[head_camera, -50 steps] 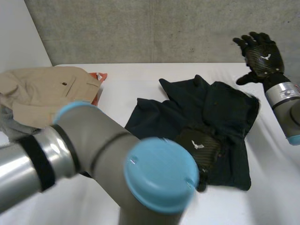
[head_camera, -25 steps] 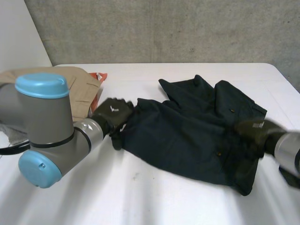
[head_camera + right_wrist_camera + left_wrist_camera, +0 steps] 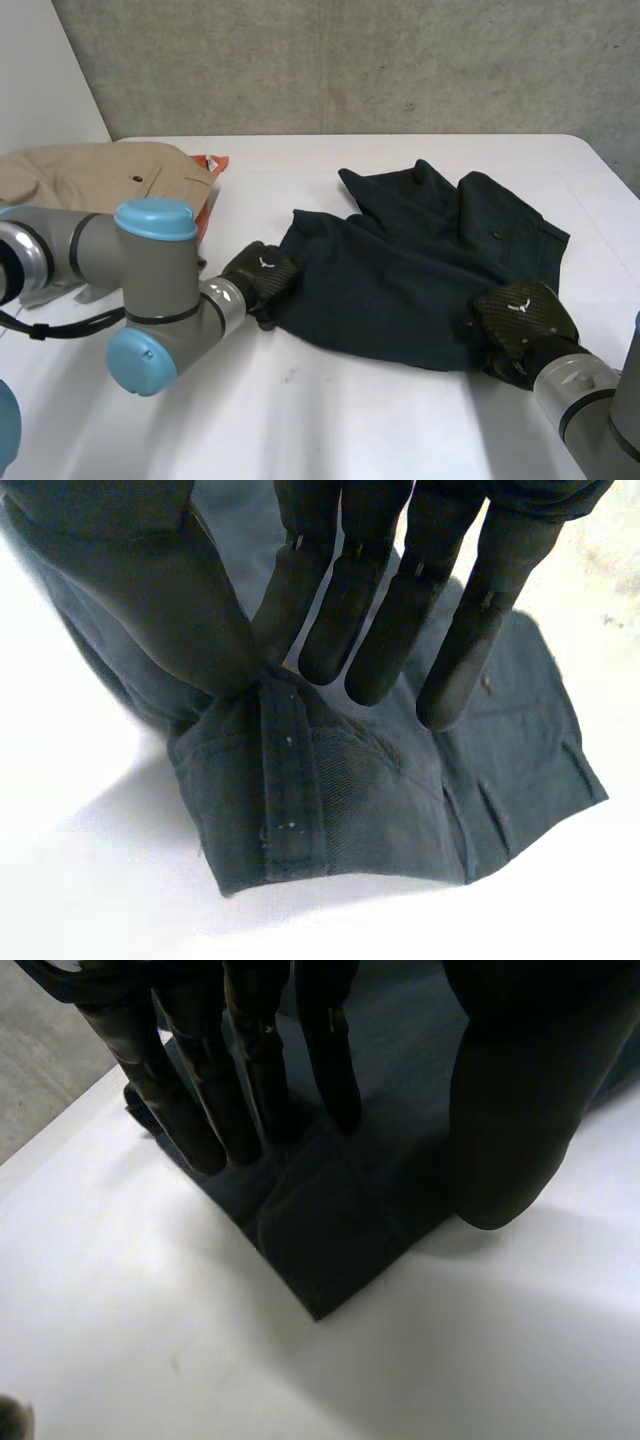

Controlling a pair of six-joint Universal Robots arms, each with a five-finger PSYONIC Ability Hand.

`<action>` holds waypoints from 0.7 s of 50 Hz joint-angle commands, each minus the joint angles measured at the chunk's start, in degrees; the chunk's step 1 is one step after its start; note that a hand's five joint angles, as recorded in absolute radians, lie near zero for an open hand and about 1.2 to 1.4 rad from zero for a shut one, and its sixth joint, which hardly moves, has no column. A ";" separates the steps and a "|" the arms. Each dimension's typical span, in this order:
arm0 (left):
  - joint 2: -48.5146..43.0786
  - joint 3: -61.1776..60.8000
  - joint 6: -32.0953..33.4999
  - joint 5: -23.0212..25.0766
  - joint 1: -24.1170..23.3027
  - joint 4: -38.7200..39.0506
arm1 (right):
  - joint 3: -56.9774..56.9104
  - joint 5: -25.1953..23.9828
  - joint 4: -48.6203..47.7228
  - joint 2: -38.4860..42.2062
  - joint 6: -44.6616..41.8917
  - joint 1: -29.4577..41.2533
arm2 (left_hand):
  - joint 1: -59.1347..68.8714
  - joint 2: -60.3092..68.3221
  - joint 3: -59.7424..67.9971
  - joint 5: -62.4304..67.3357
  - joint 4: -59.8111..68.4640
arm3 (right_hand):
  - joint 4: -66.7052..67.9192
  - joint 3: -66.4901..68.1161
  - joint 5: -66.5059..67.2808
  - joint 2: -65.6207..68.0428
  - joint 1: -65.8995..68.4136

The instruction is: Fold the laundry.

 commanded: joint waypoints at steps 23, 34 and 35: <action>40.14 -4.53 -11.37 -12.13 0.75 6.51 | -37.88 -5.73 22.92 -14.79 3.44 -3.50 | 42.90 43.17 43.14 43.42 43.25 | 11.54 11.93 14.40 12.51 14.99; 44.40 11.52 -12.96 -10.64 3.82 6.96 | -62.23 -7.05 25.74 -8.84 15.48 -8.51 | 42.90 43.17 43.14 43.42 43.25 | 11.54 11.93 14.40 12.51 14.99; 42.99 13.12 -12.96 -10.55 4.09 6.51 | -63.03 -6.96 25.83 -7.69 16.01 -8.86 | 42.90 43.17 43.14 43.42 43.25 | 11.54 11.93 14.40 12.51 14.99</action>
